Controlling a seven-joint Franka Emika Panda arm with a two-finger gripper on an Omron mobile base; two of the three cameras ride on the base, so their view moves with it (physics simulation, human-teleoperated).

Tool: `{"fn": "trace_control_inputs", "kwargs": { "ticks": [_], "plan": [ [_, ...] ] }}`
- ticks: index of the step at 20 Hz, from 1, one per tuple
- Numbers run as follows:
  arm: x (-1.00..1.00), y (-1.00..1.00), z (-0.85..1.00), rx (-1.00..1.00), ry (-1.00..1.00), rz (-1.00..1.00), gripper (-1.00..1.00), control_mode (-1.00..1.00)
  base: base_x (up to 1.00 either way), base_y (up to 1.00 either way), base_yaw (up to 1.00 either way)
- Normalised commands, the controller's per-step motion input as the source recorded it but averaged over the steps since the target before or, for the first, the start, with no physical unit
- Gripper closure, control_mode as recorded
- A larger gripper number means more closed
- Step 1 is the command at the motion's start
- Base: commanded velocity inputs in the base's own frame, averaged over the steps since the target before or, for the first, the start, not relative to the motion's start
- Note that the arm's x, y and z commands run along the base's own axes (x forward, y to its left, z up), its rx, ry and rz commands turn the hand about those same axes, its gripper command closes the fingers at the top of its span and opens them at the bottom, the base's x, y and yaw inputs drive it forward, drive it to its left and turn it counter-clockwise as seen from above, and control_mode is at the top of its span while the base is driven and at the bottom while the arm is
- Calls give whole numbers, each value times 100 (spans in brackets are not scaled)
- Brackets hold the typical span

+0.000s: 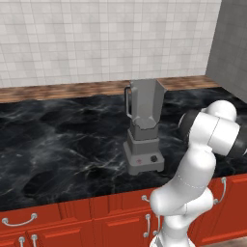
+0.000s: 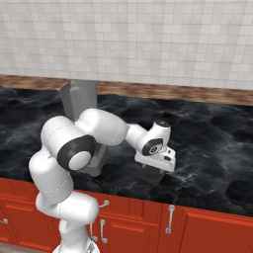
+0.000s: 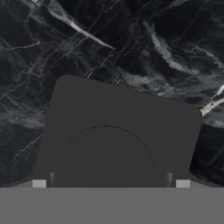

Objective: Open the blender lid, put the orange in the blender, close the lid, and start the blender.

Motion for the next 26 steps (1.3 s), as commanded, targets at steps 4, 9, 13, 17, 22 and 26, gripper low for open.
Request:
{"fn": "trace_control_inputs", "kwargs": {
  "ticks": [4,9,13,17,22,26],
  "plan": [
    [0,12,-22,0,0,0,-100,-100,0,0,0],
    [0,30,-37,0,0,0,-100,-100,0,0,0],
    [0,30,-45,-1,0,0,-100,-100,0,0,0],
    [0,27,-51,-2,3,0,-100,-100,0,0,0],
    [0,34,-44,-2,3,0,100,-100,0,0,0],
    [0,35,-4,0,0,0,100,-100,0,0,0]
  ]
}}
